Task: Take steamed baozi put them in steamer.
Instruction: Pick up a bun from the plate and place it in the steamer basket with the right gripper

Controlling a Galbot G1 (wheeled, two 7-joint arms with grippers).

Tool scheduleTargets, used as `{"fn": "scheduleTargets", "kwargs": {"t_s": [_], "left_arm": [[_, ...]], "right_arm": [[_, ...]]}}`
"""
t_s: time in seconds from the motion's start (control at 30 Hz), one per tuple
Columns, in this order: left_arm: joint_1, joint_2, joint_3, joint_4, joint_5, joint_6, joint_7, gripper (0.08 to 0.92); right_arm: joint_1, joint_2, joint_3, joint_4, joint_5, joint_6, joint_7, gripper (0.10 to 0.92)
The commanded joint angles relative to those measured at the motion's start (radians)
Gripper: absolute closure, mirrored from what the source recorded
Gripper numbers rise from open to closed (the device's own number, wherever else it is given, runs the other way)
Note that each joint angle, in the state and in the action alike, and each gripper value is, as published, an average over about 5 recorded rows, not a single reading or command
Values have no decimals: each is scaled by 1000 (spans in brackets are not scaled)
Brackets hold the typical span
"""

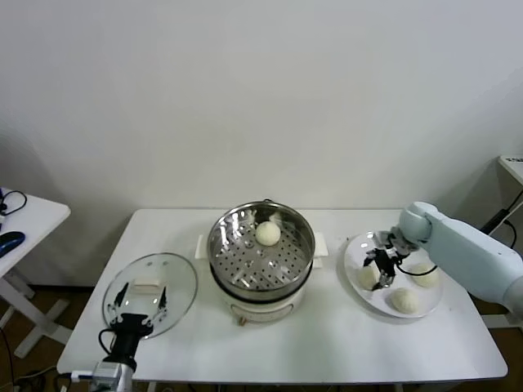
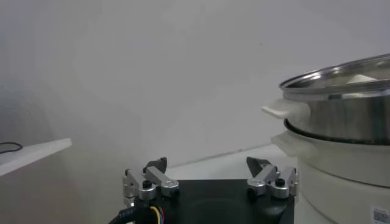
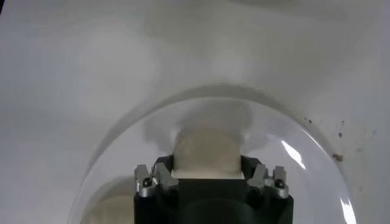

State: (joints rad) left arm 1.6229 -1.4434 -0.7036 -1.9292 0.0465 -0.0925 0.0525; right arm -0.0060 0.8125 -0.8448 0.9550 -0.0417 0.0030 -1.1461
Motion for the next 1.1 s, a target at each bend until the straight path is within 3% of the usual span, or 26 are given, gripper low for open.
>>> {"fn": "scheduleTargets", "kwargs": {"t_s": [0.03,0.37,0.63,0.87,1.1], "left_arm": [[0,0,0,0,0,0,0,177],[-6,0,4,-5,3,4,0,177],[-6,1,12,-2,6,-2,4,177],[-14,2,28,4,11,-4,5,177],[-15,2,39,1,12,-9,5,177]], "right_arm": [[1,5,-2,-7,16,2,1,334],[178,-67,-130,71,228,-47,20,338],[675,-118,-573,184,623,-100,-7,338],[971,10,-805,208,929,-147,-31,367],[956,170,-766,211,1020,-200,4,365]]}}
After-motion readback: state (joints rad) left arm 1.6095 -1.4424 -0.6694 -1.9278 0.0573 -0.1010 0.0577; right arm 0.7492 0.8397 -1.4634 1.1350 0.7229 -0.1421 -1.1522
